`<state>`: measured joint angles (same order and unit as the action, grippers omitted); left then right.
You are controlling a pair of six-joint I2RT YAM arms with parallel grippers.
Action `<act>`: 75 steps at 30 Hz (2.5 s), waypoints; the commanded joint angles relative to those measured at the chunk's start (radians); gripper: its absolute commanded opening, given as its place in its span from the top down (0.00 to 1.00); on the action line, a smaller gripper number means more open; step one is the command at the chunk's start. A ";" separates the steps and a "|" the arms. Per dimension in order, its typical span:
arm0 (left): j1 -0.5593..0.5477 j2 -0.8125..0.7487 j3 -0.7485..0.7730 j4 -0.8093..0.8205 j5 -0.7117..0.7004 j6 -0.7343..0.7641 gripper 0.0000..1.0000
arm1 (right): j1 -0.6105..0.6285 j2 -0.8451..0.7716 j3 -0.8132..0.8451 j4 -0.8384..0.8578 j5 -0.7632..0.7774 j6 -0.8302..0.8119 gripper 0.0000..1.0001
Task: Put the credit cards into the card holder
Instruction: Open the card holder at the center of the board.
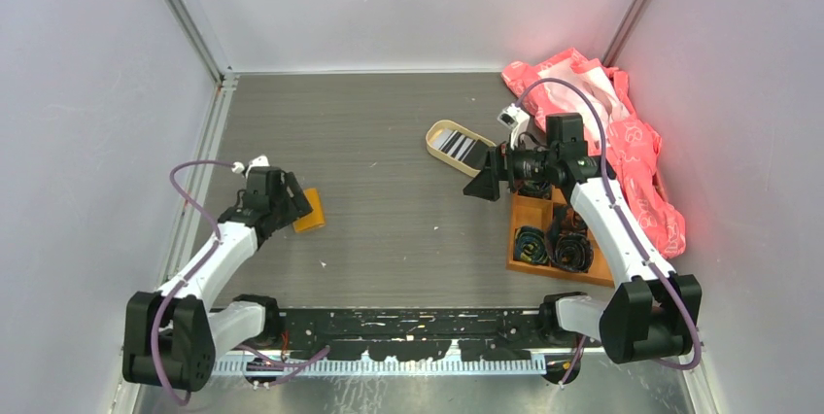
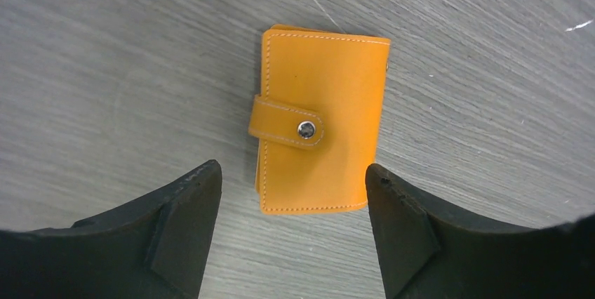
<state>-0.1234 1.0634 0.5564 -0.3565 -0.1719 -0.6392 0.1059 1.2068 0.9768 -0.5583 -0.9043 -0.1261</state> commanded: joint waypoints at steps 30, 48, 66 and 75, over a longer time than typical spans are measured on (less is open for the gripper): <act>0.086 0.213 -0.115 0.678 0.601 -0.190 1.00 | 0.139 0.061 -0.029 0.047 0.012 -0.065 0.01; -0.458 0.273 -0.267 1.613 0.454 -0.447 1.00 | 0.265 0.187 -0.269 0.848 -0.018 0.559 0.01; -0.551 0.397 -0.195 1.788 0.527 -0.505 1.00 | 0.277 0.218 -0.272 0.990 -0.113 0.713 0.45; -0.570 0.005 -0.166 0.987 0.242 -0.240 0.55 | 0.276 0.143 -0.228 0.804 -0.032 0.605 0.95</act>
<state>-0.6716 1.3354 0.3264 1.0794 0.2588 -1.0542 0.3828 1.4162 0.6941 0.3355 -1.0000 0.5594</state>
